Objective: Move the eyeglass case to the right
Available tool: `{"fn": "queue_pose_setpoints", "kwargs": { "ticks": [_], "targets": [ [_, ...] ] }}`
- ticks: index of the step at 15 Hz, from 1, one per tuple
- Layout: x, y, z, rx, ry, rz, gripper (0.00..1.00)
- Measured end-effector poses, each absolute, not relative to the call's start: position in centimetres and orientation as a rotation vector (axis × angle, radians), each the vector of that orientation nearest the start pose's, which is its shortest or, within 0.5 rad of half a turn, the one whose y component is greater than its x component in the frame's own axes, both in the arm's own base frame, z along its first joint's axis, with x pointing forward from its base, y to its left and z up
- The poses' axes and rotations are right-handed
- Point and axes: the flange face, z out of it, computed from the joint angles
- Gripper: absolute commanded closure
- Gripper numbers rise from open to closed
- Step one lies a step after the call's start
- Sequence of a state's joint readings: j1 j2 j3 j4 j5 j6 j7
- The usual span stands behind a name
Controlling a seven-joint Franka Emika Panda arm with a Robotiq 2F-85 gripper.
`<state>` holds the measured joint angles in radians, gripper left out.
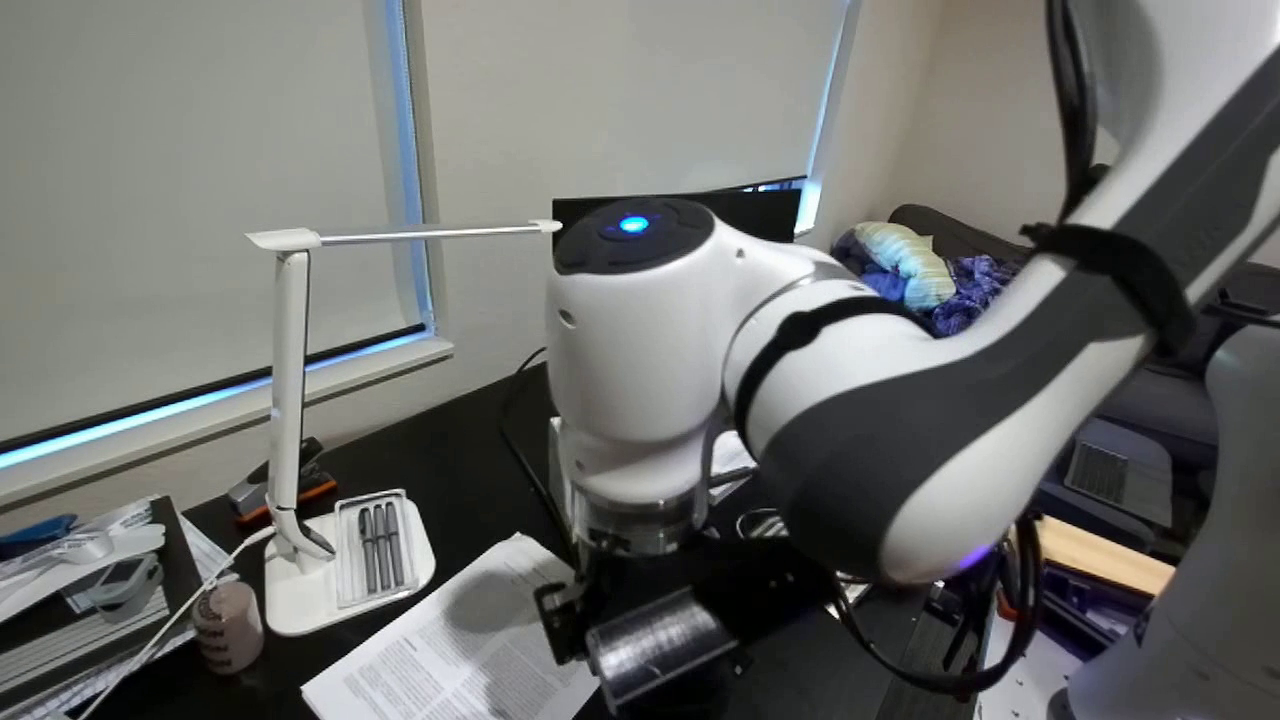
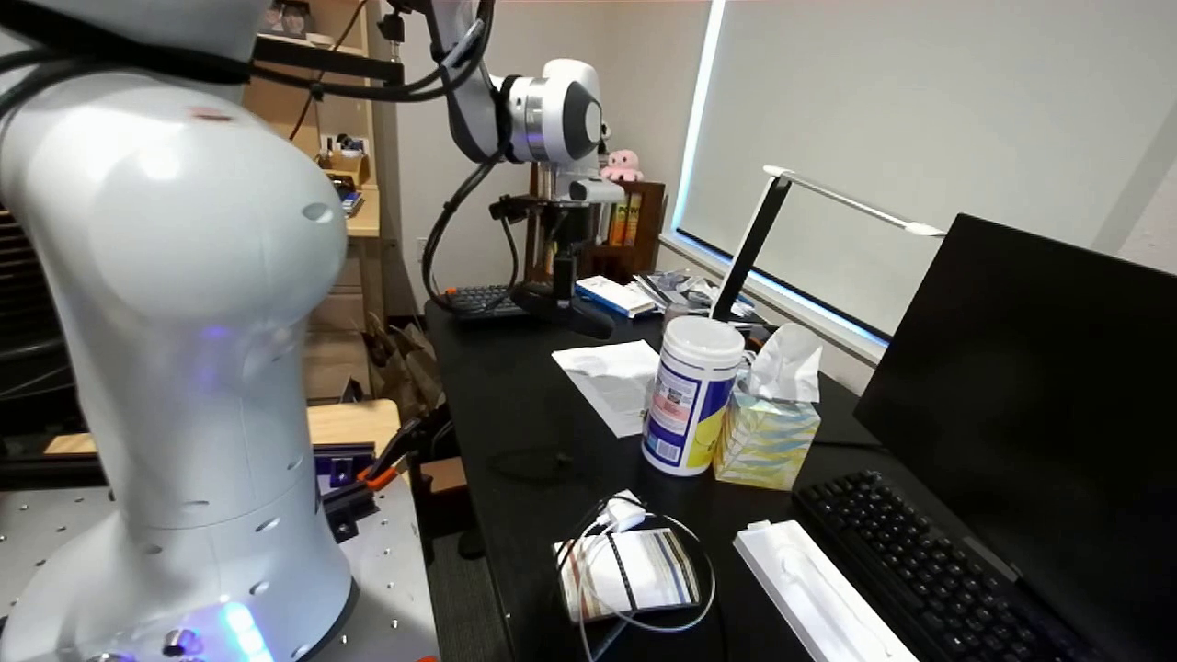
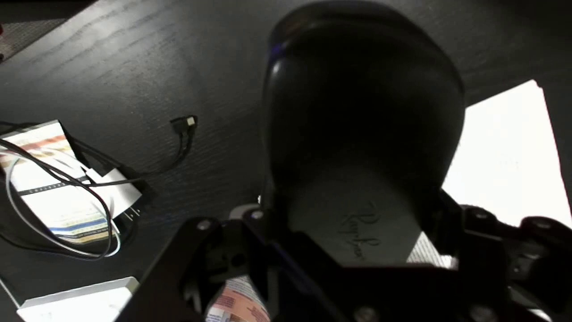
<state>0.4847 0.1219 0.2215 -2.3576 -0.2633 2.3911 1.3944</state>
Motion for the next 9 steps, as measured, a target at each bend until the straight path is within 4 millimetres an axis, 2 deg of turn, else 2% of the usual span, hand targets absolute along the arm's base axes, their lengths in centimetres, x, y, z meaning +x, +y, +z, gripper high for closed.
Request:
{"fn": "queue_pose_setpoints", "kwargs": {
  "ticks": [2, 5, 8, 9],
  "targets": [
    [35.3, 31.0, 26.7, -3.195, 0.749, -0.149, 0.51],
    [32.2, 27.1, 26.4, -3.183, 0.769, -0.185, 0.51],
    [30.5, 21.4, 26.2, -3.134, 0.862, -0.22, 0.51],
    [30.9, 19.9, 26.6, -3.103, 0.907, -0.23, 0.51]
  ]
}}
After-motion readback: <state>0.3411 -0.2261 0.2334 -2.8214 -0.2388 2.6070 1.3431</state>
